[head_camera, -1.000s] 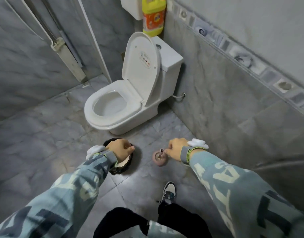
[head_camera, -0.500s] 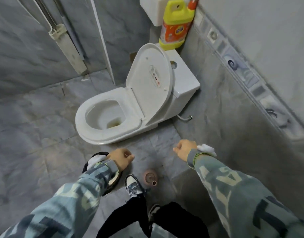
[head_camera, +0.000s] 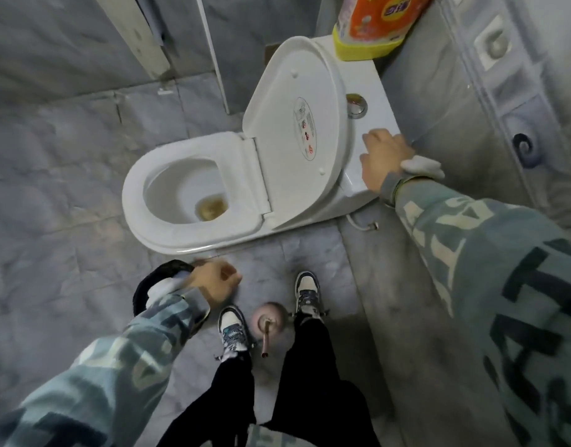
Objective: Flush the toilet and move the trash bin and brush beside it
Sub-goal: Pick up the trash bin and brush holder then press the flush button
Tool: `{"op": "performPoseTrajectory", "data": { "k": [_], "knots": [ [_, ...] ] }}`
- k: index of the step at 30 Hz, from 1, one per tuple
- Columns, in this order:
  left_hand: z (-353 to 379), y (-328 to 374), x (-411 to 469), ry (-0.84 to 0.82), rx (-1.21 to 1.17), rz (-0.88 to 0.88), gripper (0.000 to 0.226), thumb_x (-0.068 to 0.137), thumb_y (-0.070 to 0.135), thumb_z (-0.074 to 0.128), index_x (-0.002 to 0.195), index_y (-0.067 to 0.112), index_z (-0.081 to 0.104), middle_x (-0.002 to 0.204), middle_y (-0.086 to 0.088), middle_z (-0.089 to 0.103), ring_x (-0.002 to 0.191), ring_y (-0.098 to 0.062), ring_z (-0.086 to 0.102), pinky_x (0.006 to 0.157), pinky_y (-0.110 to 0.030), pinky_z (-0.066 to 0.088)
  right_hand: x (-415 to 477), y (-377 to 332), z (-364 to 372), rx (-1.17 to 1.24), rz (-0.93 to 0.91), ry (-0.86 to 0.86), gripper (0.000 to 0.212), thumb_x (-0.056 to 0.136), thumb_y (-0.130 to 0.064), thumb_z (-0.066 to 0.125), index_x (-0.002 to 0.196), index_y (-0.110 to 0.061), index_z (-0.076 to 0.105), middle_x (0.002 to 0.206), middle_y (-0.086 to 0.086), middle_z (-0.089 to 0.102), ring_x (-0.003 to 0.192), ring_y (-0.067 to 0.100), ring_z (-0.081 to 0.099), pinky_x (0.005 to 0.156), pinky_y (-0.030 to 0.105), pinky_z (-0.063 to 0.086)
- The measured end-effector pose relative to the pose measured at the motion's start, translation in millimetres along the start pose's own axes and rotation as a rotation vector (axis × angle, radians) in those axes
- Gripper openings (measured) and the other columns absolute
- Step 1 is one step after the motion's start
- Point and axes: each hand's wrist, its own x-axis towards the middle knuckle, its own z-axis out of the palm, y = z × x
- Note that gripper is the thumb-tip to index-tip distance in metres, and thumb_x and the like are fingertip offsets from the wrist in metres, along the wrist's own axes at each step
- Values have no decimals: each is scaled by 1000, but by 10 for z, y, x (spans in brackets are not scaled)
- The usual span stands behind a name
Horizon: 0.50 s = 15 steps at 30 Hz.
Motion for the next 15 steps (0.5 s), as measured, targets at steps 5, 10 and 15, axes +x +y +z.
{"op": "performPoseTrajectory", "data": {
  "k": [5,10,15],
  "knots": [
    [149,286,152,10,-8,-110,32,88,48,54,107,27,69,105,5,72,105,-19,65,89,-27,42,587,-25,48,-60,-142,107,49,84,-13,35,131,-19,47,145,4,41,118,37,44,96,49,42],
    [274,475,326,-21,-95,-157,35,84,48,56,108,26,69,109,2,72,104,-20,64,90,-27,44,718,-60,70,-67,-166,227,53,78,-7,46,130,-11,52,133,12,53,114,36,49,90,44,40],
    [353,652,447,-32,-85,-174,35,90,43,54,116,23,66,116,0,70,110,-21,62,82,-21,33,731,-59,56,46,-162,176,45,82,-16,47,127,-16,47,133,8,50,94,41,59,80,43,44]
  ]
}}
